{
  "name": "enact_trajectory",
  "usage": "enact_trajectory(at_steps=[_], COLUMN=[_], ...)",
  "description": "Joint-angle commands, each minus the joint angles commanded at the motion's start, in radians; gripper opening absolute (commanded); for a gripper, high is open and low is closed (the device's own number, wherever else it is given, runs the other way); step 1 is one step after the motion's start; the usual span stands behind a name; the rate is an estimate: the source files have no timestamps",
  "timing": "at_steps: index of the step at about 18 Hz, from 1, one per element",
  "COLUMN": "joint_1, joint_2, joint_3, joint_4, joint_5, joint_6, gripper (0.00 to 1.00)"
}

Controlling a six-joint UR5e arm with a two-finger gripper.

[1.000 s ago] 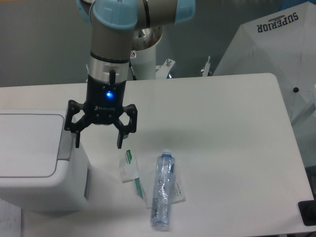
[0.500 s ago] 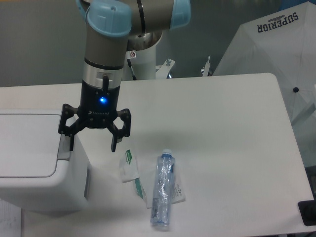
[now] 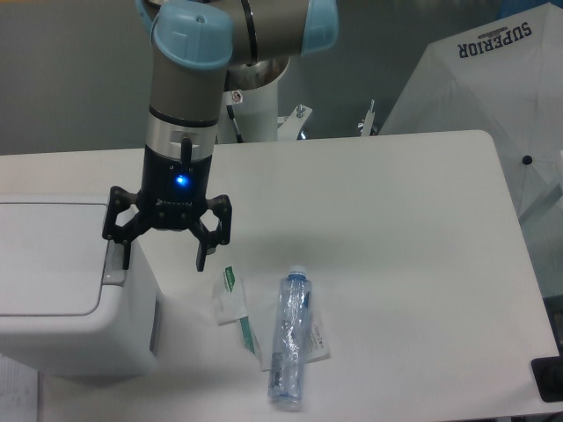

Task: Open the trash can
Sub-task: 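Lift the gripper upward, flipping the trash can lid open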

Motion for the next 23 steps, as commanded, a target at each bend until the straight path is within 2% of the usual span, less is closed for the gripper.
enact_trajectory(at_steps=[8, 10, 12, 13, 15, 17, 23], joint_1=[0.0, 0.002, 0.012, 0.037, 0.102, 0.138, 0.251], joint_2=[0.0, 0.012, 0.012, 0.015, 0.034, 0.055, 0.054], joint_3=[0.005, 0.027, 0.076, 0.098, 0.107, 0.11, 0.166], joint_4=[0.0, 0.002, 0.0, 0.0, 0.0, 0.002, -0.002], joint_5=[0.0, 0.0, 0.0, 0.0, 0.002, 0.003, 0.008], joint_6=[0.0, 0.008, 0.006, 0.006, 0.006, 0.005, 0.035], gripper=[1.0, 1.0, 1.0, 1.0, 1.0, 1.0, 1.0])
